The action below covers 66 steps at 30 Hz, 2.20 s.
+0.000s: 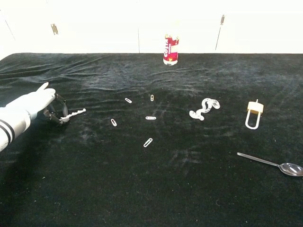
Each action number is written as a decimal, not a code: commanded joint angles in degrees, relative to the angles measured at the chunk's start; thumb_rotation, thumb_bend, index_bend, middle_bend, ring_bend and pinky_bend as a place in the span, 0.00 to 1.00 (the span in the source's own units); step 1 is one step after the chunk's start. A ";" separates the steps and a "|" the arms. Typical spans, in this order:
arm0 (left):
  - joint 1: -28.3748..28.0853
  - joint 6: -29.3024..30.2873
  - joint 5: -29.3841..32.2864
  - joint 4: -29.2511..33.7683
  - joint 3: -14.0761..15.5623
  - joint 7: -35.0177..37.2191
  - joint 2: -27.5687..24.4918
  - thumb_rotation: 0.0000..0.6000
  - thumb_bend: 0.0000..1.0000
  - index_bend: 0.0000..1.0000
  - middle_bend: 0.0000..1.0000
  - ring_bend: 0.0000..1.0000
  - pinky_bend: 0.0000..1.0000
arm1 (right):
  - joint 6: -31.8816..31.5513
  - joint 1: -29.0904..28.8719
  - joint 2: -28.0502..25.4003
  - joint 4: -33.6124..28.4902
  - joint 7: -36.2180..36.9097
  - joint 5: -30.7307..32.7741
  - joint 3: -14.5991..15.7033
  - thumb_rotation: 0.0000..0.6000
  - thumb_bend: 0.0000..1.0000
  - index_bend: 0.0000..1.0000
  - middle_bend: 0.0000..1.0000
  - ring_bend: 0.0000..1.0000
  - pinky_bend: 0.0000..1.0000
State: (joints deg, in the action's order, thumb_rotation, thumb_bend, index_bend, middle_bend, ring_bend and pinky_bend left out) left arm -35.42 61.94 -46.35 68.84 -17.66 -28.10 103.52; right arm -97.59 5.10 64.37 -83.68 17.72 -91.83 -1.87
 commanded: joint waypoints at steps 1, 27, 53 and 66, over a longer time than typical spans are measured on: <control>-0.26 -0.22 0.84 -0.71 0.08 -0.72 0.37 1.00 0.57 0.64 1.00 1.00 1.00 | -0.05 0.06 0.01 -0.07 -0.07 0.13 -0.06 1.00 0.29 0.00 0.00 0.00 0.00; 3.33 9.99 -12.78 8.50 5.32 3.48 -1.66 1.00 0.61 0.77 1.00 1.00 1.00 | -0.72 0.41 0.13 -0.29 -0.35 -0.12 -0.12 1.00 0.29 0.00 0.00 0.00 0.00; -1.68 4.94 -15.80 2.16 5.88 -4.52 4.61 1.00 0.62 0.77 1.00 1.00 1.00 | -4.69 3.33 0.58 1.84 4.00 1.64 -1.15 1.00 0.29 0.00 0.00 0.00 0.00; -0.47 4.98 -15.27 1.40 6.37 -4.75 4.66 1.00 0.61 0.77 1.00 1.00 1.00 | -4.39 3.34 0.54 1.66 3.70 1.40 -1.26 1.00 0.29 0.00 0.00 0.00 0.00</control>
State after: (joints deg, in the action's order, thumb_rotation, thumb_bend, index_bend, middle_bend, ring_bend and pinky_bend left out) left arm -35.90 66.92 -61.62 70.24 -11.30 -32.87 108.19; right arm -101.97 8.44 64.90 -82.02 21.41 -90.44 -3.12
